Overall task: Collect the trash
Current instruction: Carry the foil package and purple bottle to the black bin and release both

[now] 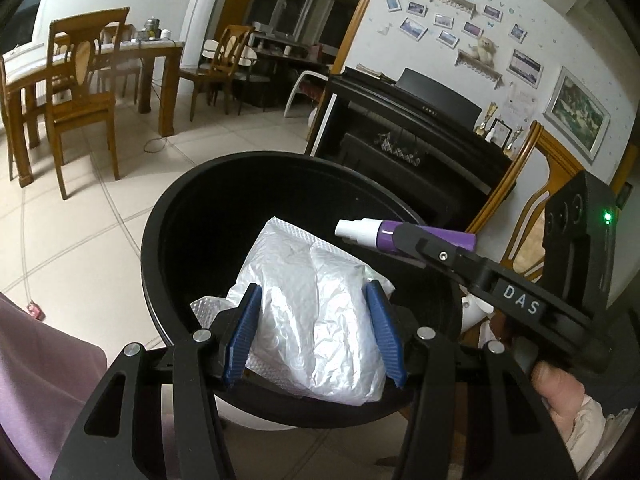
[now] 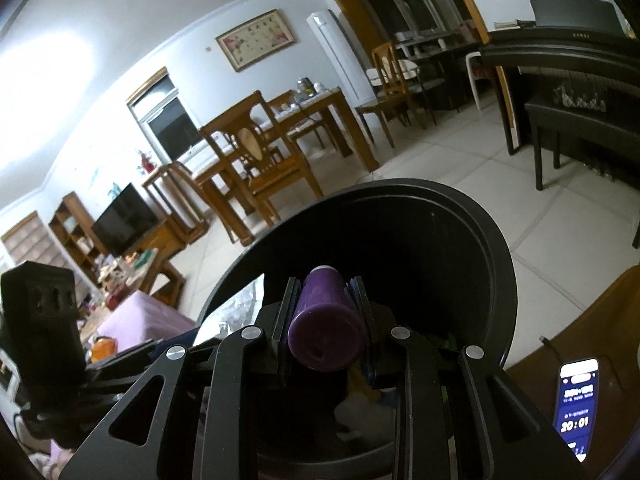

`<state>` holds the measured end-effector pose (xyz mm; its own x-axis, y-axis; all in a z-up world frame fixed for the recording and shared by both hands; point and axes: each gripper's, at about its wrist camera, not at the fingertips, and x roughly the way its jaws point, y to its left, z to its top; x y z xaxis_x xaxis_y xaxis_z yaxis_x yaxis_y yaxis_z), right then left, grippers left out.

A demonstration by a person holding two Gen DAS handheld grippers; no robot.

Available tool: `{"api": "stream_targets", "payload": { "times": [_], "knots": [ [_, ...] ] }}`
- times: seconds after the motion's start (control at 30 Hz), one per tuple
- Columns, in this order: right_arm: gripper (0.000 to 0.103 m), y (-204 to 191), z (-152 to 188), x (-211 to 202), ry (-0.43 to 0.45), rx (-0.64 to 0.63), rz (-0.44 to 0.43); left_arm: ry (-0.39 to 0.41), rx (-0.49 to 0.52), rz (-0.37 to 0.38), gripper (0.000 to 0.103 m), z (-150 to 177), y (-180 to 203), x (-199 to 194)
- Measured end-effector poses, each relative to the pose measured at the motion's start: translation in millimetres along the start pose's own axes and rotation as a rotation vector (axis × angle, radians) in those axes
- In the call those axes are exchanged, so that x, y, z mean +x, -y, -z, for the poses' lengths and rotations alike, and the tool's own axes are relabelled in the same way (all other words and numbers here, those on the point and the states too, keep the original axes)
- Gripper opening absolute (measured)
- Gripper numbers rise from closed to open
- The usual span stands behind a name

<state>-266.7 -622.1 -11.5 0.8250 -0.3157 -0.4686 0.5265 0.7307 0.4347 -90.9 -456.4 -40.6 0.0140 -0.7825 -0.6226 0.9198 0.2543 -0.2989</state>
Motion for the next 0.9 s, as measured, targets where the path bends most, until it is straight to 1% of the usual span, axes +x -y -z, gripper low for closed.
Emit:
{"api": "stream_targets", "payload": {
  "times": [0.37, 0.47, 0.5, 0.53, 0.57, 0.6, 0.63, 0.67, 0.7, 0.83, 0.87, 0.9],
  "knots": [
    [0.026, -3.4, 4.3, 4.8, -0.014, -0.003, -0.006, -0.016, 0.015, 0.0, 0.053, -0.7, 3.3, 3.8],
    [0.027, -4.7, 5.0, 9.4, -0.034, 0.006, -0.019, -0.024, 0.02, -0.005, 0.056, -0.1, 5.0, 5.3],
    [0.036, -5.5, 6.2, 8.2, -0.038, 0.01, -0.027, -0.024, 0.018, -0.007, 0.059, -1.0, 4.3, 4.7],
    [0.048, -6.3, 6.3, 7.2, -0.035, 0.015, -0.031, -0.024, 0.014, -0.011, 0.06, -1.1, 3.5, 3.9],
    [0.052, -7.4, 6.2, 4.9, -0.027, 0.017, -0.03, -0.023, 0.014, -0.012, 0.061, -1.3, 3.2, 3.0],
    [0.053, -7.6, 5.0, 3.2, -0.024, 0.018, -0.033, -0.018, 0.013, -0.015, 0.065, -1.8, 2.8, 0.9],
    [0.053, -10.0, 4.5, 1.3, -0.022, 0.015, -0.034, -0.013, 0.011, -0.018, 0.072, -1.6, 2.7, -0.9],
    [0.053, -10.6, 3.2, -0.7, -0.02, 0.012, -0.035, -0.002, 0.005, -0.02, 0.075, -1.6, 2.5, -4.4],
    [0.056, -11.4, 2.8, -2.8, -0.017, 0.011, -0.035, 0.006, 0.002, -0.019, 0.078, -1.9, 2.5, -7.5],
    [0.057, -18.3, 1.9, -11.4, 0.001, 0.004, -0.044, 0.039, -0.002, -0.015, 0.078, 0.3, 2.6, -27.2],
    [0.058, -22.8, 2.5, -13.3, 0.007, -0.004, -0.045, 0.056, -0.005, -0.019, 0.078, 2.0, 1.0, -39.0],
    [0.062, -25.9, 3.1, -14.0, 0.009, -0.01, -0.047, 0.066, -0.007, -0.02, 0.078, 3.9, 0.4, -46.1]
  ]
}}
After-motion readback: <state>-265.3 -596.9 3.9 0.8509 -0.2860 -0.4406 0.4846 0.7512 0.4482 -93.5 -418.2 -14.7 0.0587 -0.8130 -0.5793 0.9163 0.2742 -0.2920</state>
